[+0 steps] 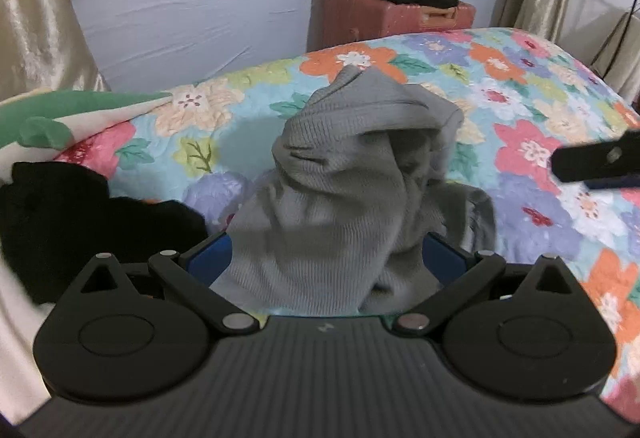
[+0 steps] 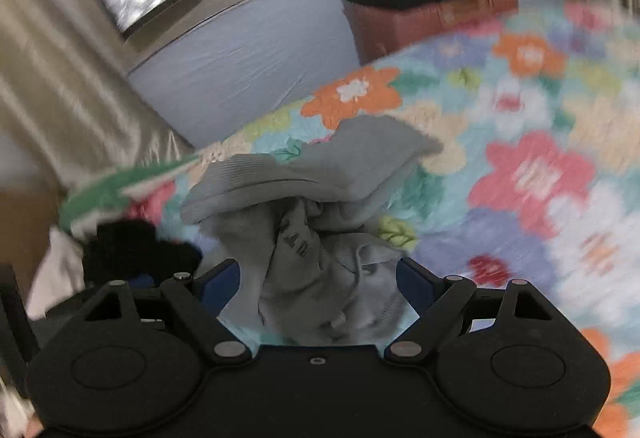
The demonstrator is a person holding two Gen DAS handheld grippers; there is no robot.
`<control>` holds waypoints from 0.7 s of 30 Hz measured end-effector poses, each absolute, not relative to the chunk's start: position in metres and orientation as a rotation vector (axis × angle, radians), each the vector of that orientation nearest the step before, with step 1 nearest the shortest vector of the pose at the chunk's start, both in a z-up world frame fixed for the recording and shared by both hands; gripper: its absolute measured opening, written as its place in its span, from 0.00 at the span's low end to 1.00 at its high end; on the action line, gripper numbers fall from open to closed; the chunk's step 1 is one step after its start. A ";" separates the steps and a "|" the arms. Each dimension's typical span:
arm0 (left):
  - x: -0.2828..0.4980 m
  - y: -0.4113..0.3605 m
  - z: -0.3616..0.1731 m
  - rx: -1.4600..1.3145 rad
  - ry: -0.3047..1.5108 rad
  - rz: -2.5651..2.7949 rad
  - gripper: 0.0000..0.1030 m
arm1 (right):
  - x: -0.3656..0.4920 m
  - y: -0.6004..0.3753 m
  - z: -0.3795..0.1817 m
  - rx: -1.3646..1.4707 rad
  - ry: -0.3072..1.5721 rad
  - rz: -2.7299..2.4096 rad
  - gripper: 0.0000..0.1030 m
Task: Fold clothes
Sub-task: 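Grasp the grey T-shirt with the left gripper while the right gripper grasps another edge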
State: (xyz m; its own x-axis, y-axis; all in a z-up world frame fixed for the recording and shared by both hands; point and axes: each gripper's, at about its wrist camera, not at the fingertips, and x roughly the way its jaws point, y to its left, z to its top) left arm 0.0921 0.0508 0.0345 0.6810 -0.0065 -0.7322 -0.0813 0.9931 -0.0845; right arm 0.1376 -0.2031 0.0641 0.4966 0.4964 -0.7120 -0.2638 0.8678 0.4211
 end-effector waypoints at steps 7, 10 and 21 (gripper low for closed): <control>0.139 0.050 0.005 -0.142 0.810 0.046 0.98 | 0.189 -0.211 -0.015 0.498 0.961 0.467 0.86; 0.159 0.051 -0.011 -0.156 0.850 0.070 1.00 | 0.210 -0.210 -0.033 0.511 0.966 0.444 0.86; 0.191 0.058 -0.066 -0.248 0.935 0.108 1.00 | 0.221 -0.182 -0.083 0.595 0.991 0.568 0.82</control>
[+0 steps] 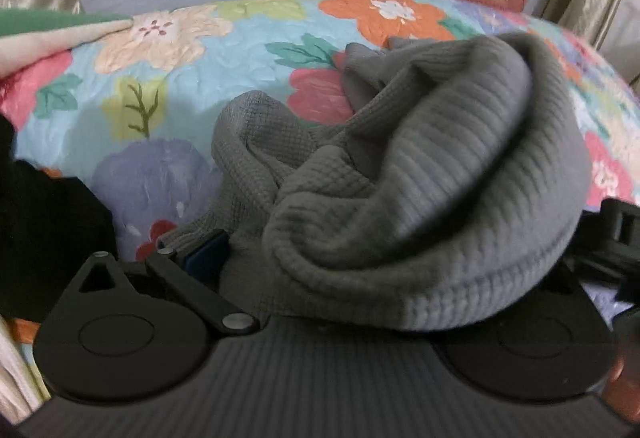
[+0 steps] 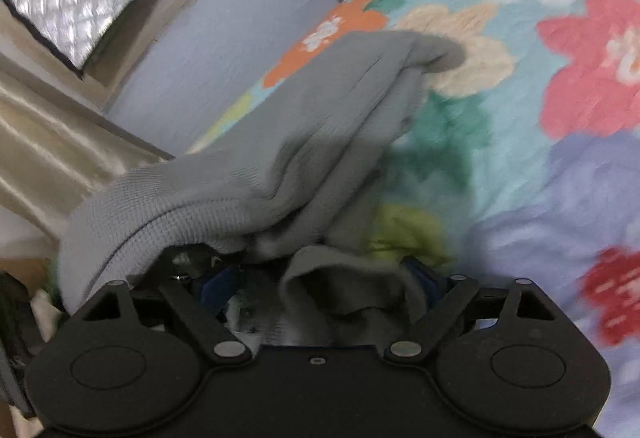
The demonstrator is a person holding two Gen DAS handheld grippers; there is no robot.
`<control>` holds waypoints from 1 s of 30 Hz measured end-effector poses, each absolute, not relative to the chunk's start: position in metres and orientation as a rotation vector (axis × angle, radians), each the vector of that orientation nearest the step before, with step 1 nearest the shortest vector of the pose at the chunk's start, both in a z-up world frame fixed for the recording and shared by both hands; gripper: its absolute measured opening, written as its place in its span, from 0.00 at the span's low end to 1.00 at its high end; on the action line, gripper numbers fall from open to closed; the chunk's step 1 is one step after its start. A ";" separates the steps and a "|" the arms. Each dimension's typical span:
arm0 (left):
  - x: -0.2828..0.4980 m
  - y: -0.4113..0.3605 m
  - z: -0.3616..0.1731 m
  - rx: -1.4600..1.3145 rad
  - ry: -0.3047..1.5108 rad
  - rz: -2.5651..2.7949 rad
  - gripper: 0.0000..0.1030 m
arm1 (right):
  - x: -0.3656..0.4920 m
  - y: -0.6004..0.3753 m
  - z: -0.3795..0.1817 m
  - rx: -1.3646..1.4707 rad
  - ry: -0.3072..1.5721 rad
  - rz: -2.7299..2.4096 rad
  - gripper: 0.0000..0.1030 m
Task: Fold clothes
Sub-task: 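Grasp the grey T-shirt with the left gripper while the right gripper grasps another edge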
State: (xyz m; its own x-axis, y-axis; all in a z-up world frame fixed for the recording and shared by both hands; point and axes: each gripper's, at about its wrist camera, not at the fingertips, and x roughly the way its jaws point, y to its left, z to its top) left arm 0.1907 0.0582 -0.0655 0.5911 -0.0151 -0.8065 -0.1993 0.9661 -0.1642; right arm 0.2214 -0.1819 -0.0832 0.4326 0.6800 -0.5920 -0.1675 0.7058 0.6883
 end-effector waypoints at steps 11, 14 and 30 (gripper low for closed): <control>0.190 0.064 -0.030 -0.393 0.911 0.020 0.54 | 0.214 -0.182 -0.079 0.864 1.038 0.658 0.30; 0.187 0.060 -0.014 -0.447 0.871 -0.020 0.50 | 0.206 -0.194 -0.061 0.855 0.967 0.691 0.29; 0.196 -0.070 0.030 -0.396 0.843 -0.228 0.46 | 0.168 -0.301 0.026 0.593 0.813 0.440 0.24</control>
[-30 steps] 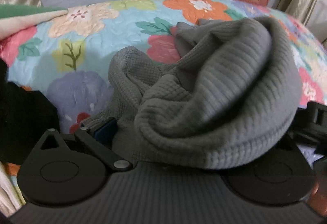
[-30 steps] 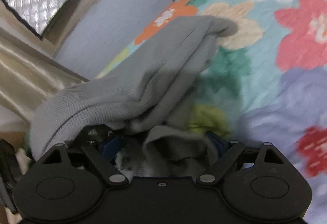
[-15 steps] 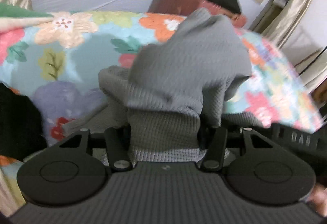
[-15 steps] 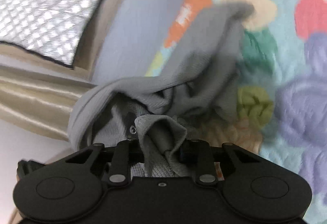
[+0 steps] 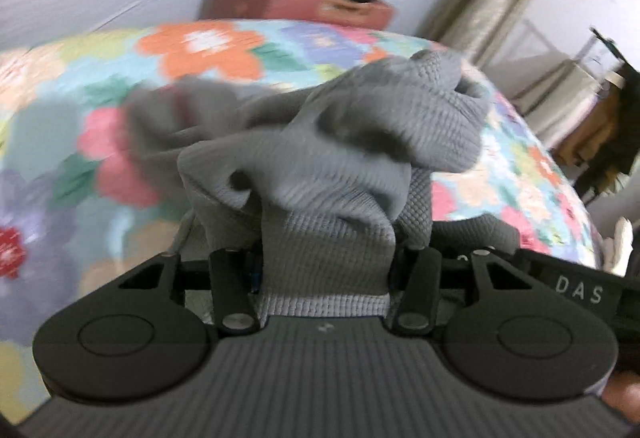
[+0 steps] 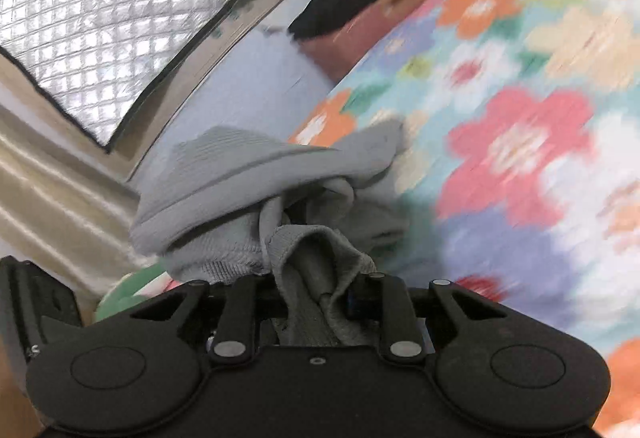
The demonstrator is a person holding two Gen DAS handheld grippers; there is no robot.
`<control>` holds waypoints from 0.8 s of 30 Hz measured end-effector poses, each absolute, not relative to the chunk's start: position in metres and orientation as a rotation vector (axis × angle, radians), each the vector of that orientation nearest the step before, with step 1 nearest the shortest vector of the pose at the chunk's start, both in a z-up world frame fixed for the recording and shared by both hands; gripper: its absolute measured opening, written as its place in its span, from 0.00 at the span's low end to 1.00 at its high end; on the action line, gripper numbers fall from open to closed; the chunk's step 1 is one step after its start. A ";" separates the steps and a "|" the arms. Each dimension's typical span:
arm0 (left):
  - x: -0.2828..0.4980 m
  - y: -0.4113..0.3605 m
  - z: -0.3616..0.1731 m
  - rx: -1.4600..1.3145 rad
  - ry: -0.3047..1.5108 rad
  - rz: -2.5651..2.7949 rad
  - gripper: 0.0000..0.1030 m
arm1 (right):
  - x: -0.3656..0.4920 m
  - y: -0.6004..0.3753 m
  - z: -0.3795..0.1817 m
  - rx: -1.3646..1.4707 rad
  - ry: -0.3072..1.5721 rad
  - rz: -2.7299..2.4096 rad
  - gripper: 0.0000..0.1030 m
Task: Fold clothes
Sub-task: 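Grasp the grey T-shirt with the left gripper while the right gripper grasps another edge, then lift the T-shirt with both grippers and shake it out over the bed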
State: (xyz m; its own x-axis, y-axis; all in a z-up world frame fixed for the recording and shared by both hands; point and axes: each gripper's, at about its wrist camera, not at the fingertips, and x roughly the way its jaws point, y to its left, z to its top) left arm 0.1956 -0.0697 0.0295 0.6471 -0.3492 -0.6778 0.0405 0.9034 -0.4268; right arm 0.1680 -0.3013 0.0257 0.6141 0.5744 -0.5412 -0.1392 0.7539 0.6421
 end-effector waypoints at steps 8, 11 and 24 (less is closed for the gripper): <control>0.209 -0.182 0.107 -0.298 0.748 -0.406 0.40 | 0.170 -0.400 0.102 0.507 0.702 0.329 0.21; 0.210 -0.224 0.137 -0.256 0.730 -0.470 0.36 | 0.164 -0.441 0.123 0.511 0.676 0.267 0.20; 0.212 -0.296 0.243 -0.192 0.766 -0.661 0.31 | 0.115 -0.498 0.212 0.371 0.595 0.074 0.18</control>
